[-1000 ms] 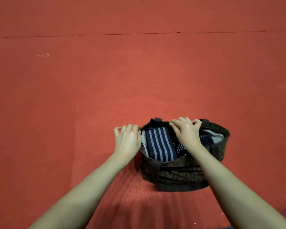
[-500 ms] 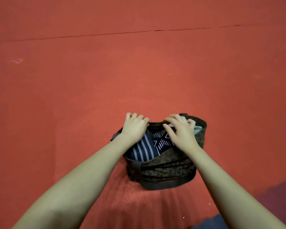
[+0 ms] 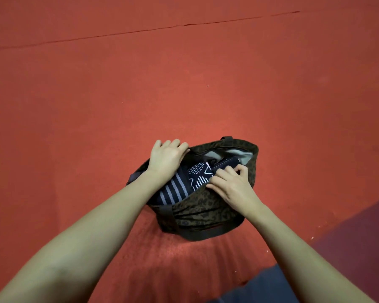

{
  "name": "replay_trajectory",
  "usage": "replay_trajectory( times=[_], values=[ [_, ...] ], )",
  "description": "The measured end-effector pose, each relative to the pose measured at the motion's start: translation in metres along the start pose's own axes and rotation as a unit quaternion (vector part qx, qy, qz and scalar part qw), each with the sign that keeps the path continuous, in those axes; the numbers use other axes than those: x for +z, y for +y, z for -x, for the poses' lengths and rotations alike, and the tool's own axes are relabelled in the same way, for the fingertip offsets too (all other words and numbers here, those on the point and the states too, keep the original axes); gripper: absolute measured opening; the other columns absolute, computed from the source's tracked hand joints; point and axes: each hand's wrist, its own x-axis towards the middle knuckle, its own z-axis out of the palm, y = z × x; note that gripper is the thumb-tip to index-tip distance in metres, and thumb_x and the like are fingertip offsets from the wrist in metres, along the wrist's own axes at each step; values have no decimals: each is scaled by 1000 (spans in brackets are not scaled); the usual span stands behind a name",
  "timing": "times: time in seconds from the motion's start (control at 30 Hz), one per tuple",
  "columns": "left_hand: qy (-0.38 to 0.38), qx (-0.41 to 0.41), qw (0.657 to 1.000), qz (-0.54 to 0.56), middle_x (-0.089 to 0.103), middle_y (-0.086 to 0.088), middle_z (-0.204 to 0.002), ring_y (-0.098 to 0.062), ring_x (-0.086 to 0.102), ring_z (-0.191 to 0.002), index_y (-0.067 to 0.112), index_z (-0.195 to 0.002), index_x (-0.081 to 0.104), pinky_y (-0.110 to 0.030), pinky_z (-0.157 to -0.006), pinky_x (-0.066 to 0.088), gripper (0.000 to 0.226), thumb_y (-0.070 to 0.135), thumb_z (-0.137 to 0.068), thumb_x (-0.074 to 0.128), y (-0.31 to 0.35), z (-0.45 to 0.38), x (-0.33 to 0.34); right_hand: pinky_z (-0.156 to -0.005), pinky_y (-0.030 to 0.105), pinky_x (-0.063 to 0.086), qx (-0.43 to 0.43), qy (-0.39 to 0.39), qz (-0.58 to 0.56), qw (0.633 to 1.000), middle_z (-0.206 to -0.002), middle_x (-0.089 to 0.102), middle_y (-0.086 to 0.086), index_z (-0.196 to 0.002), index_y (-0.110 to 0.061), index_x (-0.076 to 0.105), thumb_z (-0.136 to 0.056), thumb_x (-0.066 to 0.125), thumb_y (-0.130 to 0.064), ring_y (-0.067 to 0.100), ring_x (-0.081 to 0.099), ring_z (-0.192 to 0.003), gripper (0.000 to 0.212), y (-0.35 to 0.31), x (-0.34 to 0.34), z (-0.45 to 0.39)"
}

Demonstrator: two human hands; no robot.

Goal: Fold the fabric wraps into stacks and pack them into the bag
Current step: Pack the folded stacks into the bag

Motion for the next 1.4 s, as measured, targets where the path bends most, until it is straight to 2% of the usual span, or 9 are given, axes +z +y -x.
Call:
replay_trajectory(
  times=[0.2, 0.5, 0.6, 0.7, 0.83, 0.93, 1.07, 1.2, 1.4],
  values=[
    [49, 27, 998, 5, 53, 0, -58, -25, 50, -52, 14, -68, 59, -31, -58, 27, 35, 30, -94, 41, 3, 2, -14, -75, 35, 21, 17, 65, 49, 997, -74, 48, -4, -79, -18, 60, -104, 22, -40, 15, 38, -76, 50, -14, -17, -15],
    [84, 13, 994, 66, 58, -1, -57, -25, 54, -56, 13, -70, 64, -31, -68, 27, 36, 31, -92, 42, -8, 2, -56, -73, 36, 21, 18, 114, 124, 986, -76, 50, -4, -79, -20, 62, -101, 31, -39, 16, 38, -78, 42, -41, -32, -21],
    [46, 1, 997, 54, 56, -4, -51, -26, 53, -53, 11, -63, 60, -33, -65, 37, 28, 24, -88, 61, -19, 7, -55, -77, 37, 22, 37, 92, 105, 990, -89, 50, 0, -80, -20, 63, -94, 41, -41, 20, 38, -82, 34, -48, -29, -27],
    [-14, -26, 998, 48, 53, -3, -47, -26, 52, -48, 10, -59, 58, -31, -58, 41, 28, 17, -74, 81, -30, 23, -48, -81, 38, 25, 88, 91, 104, 986, -99, 39, 0, -78, -22, 65, -91, 43, -42, 23, 36, -86, 33, -63, -16, -31],
    [-40, -13, 998, 53, 52, -3, -45, -25, 50, -43, 10, -59, 57, -29, -56, 38, 28, 15, -74, 80, -36, 23, -46, -78, 40, 28, 224, 101, 125, 961, -91, 45, 3, -85, -20, 65, -92, 41, -42, 27, 44, -79, 33, -87, -16, -36],
    [-56, 15, 997, 58, 57, -6, -49, -26, 51, -47, 6, -70, 56, -30, -59, 27, 21, 15, -84, 69, -36, 18, -42, -79, 40, 24, 359, 55, 89, 927, -90, 56, 5, -105, -17, 63, -90, 36, -56, 30, 54, -84, 50, -101, -19, -40],
    [-77, 27, 996, 28, 64, -12, -61, -31, 59, -59, 4, -87, 57, -32, -63, 23, 19, 22, -93, 59, -34, 12, -40, -90, 42, 22, 516, -12, 17, 856, -117, 58, 6, -129, -8, 43, -79, 49, -72, 30, 50, -108, 82, -114, -12, -42],
    [-132, 48, 990, 16, 68, -13, -86, -33, 61, -82, 7, -108, 51, -32, -70, 18, 28, 29, -104, 32, -34, 7, -34, -90, 42, 23, 548, -26, 11, 836, -110, 58, 4, -113, -11, 47, -78, 51, -71, 27, 51, -107, 70, -126, -1, -43],
    [-108, 34, 987, 113, 68, -14, -81, -34, 61, -83, 11, -106, 58, -33, -86, 28, 27, 31, -102, 40, -53, 5, -30, -99, 45, 21, 557, -26, -39, 829, -130, 54, 7, -138, -12, 34, -78, 47, -74, 30, 47, -120, 88, -141, 20, -62]
  ],
)
